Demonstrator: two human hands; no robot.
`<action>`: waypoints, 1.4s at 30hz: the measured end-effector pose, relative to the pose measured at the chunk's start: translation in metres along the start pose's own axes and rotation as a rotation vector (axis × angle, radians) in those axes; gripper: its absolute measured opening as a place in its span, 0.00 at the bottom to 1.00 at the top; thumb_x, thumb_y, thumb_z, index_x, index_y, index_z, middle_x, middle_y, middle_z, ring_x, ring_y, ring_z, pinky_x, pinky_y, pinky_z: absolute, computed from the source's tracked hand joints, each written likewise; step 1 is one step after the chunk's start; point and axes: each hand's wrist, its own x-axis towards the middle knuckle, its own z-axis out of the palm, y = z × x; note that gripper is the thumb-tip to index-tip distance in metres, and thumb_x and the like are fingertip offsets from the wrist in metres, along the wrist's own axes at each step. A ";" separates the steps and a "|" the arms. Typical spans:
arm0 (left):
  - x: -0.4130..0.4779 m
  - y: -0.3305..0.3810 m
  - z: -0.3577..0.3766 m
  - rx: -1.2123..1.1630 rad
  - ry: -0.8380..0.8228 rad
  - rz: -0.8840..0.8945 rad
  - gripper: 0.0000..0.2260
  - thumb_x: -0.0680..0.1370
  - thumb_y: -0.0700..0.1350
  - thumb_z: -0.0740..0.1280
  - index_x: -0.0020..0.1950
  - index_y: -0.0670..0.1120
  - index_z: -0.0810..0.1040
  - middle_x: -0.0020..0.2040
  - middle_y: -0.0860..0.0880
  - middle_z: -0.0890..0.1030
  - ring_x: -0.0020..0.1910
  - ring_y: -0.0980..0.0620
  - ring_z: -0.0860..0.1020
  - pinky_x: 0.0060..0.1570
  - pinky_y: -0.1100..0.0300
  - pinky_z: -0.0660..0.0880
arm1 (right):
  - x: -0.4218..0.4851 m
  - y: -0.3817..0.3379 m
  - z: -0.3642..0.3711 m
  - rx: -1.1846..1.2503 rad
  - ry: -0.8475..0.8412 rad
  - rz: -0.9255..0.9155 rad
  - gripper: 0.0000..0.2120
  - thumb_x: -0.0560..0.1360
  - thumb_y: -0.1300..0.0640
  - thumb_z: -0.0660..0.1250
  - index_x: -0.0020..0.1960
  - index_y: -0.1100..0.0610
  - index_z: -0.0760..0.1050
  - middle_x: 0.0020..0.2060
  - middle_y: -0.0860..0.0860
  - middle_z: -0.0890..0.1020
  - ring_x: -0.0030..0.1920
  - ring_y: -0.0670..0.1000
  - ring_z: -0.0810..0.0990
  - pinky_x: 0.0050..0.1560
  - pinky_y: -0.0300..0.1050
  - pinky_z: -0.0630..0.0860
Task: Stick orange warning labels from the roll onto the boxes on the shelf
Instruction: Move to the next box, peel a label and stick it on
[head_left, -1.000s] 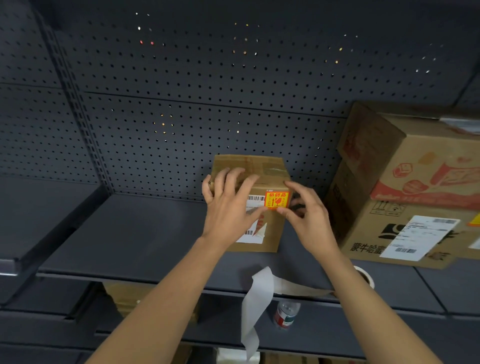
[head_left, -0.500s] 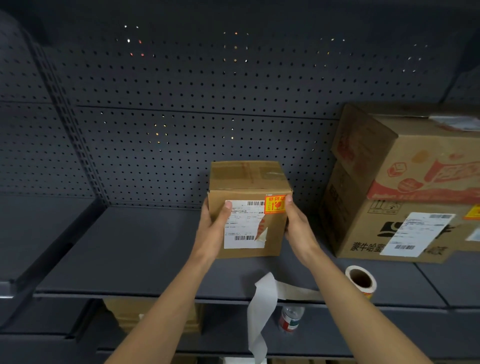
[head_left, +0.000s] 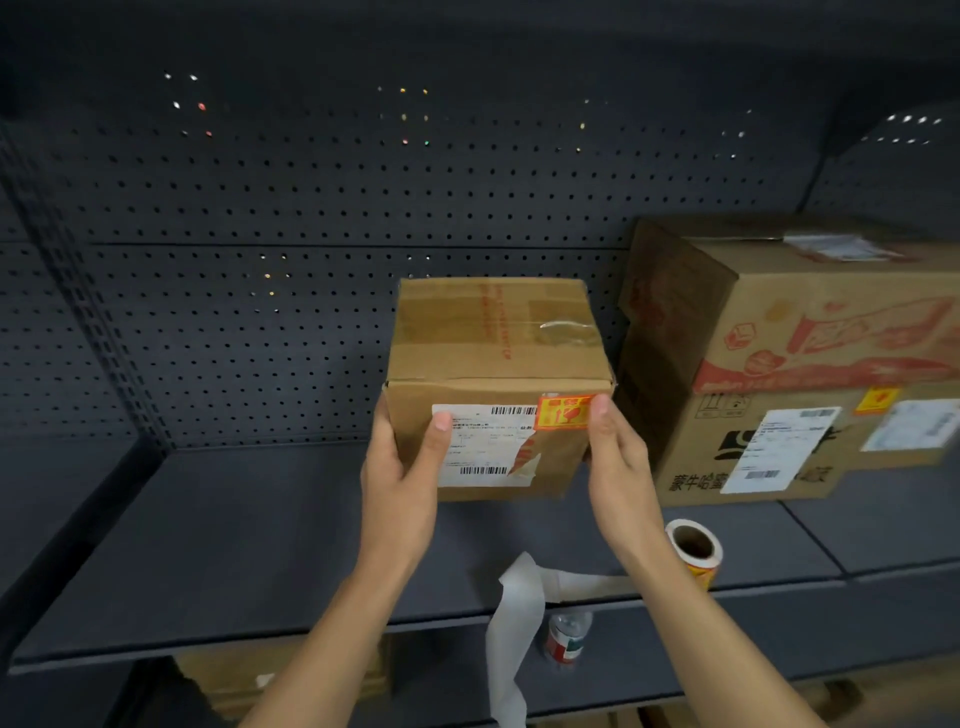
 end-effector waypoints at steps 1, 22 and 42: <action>0.000 0.001 0.004 -0.007 -0.015 0.003 0.20 0.79 0.54 0.67 0.69 0.51 0.73 0.59 0.60 0.82 0.60 0.61 0.79 0.60 0.62 0.76 | -0.002 -0.002 -0.003 -0.004 0.018 -0.004 0.23 0.79 0.42 0.52 0.67 0.49 0.75 0.56 0.38 0.84 0.60 0.37 0.79 0.57 0.28 0.72; -0.117 0.009 0.128 -0.133 -0.254 0.078 0.26 0.74 0.61 0.66 0.71 0.57 0.68 0.65 0.54 0.77 0.65 0.54 0.76 0.62 0.52 0.74 | -0.115 -0.036 -0.154 -0.173 0.380 -0.047 0.26 0.81 0.37 0.52 0.54 0.54 0.80 0.46 0.51 0.85 0.48 0.49 0.83 0.49 0.36 0.76; -0.284 0.001 0.399 -0.065 -0.599 -0.185 0.21 0.66 0.71 0.67 0.58 0.78 0.68 0.59 0.66 0.79 0.61 0.63 0.77 0.64 0.46 0.75 | -0.236 -0.025 -0.461 -0.169 0.653 0.172 0.33 0.75 0.28 0.56 0.67 0.49 0.77 0.58 0.45 0.84 0.63 0.48 0.80 0.68 0.58 0.73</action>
